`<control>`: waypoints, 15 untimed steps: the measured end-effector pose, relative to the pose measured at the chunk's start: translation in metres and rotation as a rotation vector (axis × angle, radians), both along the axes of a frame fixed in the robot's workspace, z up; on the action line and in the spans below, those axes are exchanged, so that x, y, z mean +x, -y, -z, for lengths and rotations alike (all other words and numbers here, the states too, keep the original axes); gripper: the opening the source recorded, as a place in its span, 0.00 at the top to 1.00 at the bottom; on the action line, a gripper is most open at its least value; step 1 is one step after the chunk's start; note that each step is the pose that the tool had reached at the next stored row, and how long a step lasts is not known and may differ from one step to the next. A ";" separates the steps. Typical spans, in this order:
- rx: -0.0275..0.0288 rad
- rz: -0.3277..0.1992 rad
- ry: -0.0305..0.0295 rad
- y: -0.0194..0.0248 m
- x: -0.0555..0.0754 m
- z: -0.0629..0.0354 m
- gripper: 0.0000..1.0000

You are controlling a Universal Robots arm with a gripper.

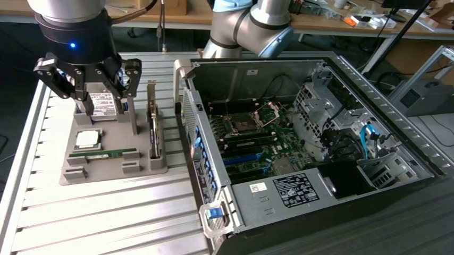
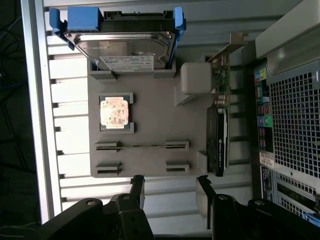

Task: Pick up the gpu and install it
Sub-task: 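Pick up the gpu and move the gpu toward the slot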

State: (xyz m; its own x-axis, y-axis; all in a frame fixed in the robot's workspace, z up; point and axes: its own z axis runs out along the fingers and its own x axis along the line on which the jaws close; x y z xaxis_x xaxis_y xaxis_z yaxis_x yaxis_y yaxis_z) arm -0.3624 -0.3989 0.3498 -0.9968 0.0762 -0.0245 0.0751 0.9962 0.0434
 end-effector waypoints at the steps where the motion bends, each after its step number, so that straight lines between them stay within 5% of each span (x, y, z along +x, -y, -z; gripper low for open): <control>1: 0.0000 0.000 0.0000 0.0000 0.000 0.0004 0.46; 15: -0.0003 0.000 0.0000 0.0000 0.000 0.0069 0.46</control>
